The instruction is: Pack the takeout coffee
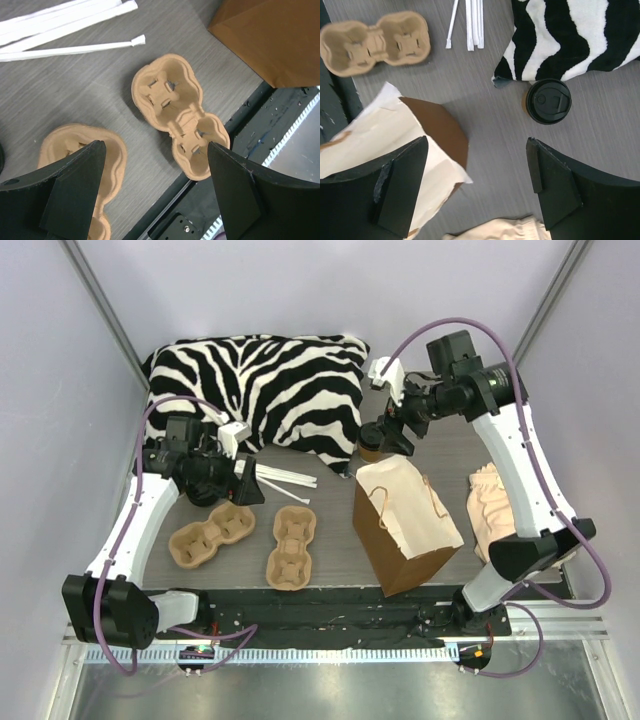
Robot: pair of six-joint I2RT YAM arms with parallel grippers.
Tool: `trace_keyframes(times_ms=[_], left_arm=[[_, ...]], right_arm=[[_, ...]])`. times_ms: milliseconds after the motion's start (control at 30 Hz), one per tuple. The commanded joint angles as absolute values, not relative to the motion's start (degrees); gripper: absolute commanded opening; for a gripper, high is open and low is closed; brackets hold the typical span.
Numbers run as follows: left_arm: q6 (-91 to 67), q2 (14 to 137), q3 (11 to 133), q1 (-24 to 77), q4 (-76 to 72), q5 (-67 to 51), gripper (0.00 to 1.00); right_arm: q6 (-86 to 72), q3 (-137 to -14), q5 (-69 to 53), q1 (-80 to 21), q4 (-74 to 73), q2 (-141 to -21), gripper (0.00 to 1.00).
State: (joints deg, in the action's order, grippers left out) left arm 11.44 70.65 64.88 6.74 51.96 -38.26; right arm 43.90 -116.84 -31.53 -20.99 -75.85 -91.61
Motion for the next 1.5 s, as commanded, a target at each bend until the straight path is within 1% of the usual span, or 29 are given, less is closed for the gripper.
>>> trace_keyframes(times_ms=[0, 133, 267, 333, 500, 633, 700, 767, 800, 867, 900, 967, 1000, 1067, 1133, 1267, 1333, 1400, 1467], left_arm=[[14.06, 70.66, 64.34, 7.03, 54.4, -40.78, 0.87], [13.97, 71.45, 63.9, 7.03, 54.14, -39.99, 0.88], [13.54, 72.6, 63.72, 7.03, 54.14, -38.68, 0.88], [13.71, 72.86, 63.72, 6.94, 53.79, -38.24, 0.88], [12.4, 73.39, 65.3, 7.03, 52.12, -31.31, 0.94], [11.69, 73.65, 65.74, 7.03, 50.98, -29.71, 1.0], [11.6, 72.52, 65.39, 6.94, 50.19, -30.06, 1.0], [12.04, 71.29, 64.25, 7.03, 48.08, -30.32, 1.0], [12.56, 70.41, 63.55, 7.03, 47.38, -30.5, 1.0], [15.72, 70.22, 63.81, 7.03, 48.24, -30.76, 1.0], [16.6, 70.57, 64.5, 6.94, 49.47, -30.85, 1.0], [20.47, 71.36, 65.74, 6.94, 51.67, -32.95, 1.0], [21.26, 72.24, 66.87, 6.94, 53.33, -33.74, 1.0], [21.71, 72.68, 67.32, 6.94, 53.35, -34.97, 1.0], [23.02, 72.95, 67.67, 7.03, 53.61, -36.82, 1.0], [23.82, 71.81, 65.84, 8.08, 51.07, -39.02, 1.0], [24.87, 71.19, 63.99, 9.31, 48.87, -38.24, 0.98], [26.62, 71.45, 62.94, 11.94, 47.38, -36.22, 0.95], [27.42, 72.41, 62.41, 14.31, 46.24, -34.9, 0.94]], right_arm=[[53.6, -120.15, -32.34, -22.49, -83.66, -91.48, 0.85], [56.77, -117.95, -30.41, -23.82, -84.46, -92.37, 0.82], [58.53, -117.51, -30.76, -24.87, -86.04, -92.9, 0.82], [60.02, -115.41, -30.15, -25.31, -86.22, -92.38, 0.81], [62.22, -110.83, -28.65, -25.66, -85.42, -91.23, 0.81], [62.93, -109.43, -28.13, -26.19, -86.13, -90.88, 0.8], [63.37, -107.68, -27.6, -26.28, -85.87, -90.53, 0.76], [63.46, -106.97, -27.33, -26.37, -85.87, -90.44, 0.65], [63.54, -106.44, -27.33, -26.37, -86.3, -90.53, 0.56], [63.28, -106.0, -27.33, -26.37, -86.22, -90.53, 0.47], [63.28, -105.65, -27.33, -26.45, -86.31, -90.44, 0.38], [62.32, -105.3, -27.42, -26.72, -86.31, -90.35, 0.26], [61.71, -105.21, -27.6, -26.89, -86.31, -90.26, 0.15], [60.48, -104.77, -28.38, -26.9, -86.31, -89.91, 0.03], [57.23, -105.38, -28.83, -26.98, -86.22, -90.26, 0.01], [47.83, -112.39, -27.86, -26.9, -85.78, -92.37, 0.01], [40.83, -114.69, -26.2, -26.98, -84.99, -93.07, 0.01], [37.89, -116.8, -24.79, -26.98, -85.51, -93.43, 0.01], [35.25, -116.11, -24.0, -27.07, -86.13, -93.26, 0.01]])
